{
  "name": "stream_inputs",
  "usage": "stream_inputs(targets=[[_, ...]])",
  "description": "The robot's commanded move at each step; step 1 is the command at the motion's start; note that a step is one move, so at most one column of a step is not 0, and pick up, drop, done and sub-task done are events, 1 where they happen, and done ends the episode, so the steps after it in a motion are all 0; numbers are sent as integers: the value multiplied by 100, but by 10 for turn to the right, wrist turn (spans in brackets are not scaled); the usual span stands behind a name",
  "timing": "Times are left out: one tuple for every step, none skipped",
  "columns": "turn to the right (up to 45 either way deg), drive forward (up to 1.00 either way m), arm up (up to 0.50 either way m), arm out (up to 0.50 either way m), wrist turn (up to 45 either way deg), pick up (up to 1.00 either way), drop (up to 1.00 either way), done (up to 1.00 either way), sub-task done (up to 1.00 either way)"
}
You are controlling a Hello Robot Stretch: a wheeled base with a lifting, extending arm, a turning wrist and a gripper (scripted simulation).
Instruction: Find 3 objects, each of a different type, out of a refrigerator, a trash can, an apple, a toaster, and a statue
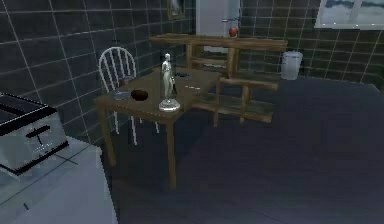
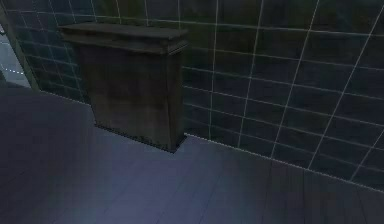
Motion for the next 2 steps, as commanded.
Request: stream_inputs(targets=[[120, 0, 0, 0, 0, 0, 0, 0, 0], [0, 60, 0, 0, 0, 0, 0, 0, 0]])
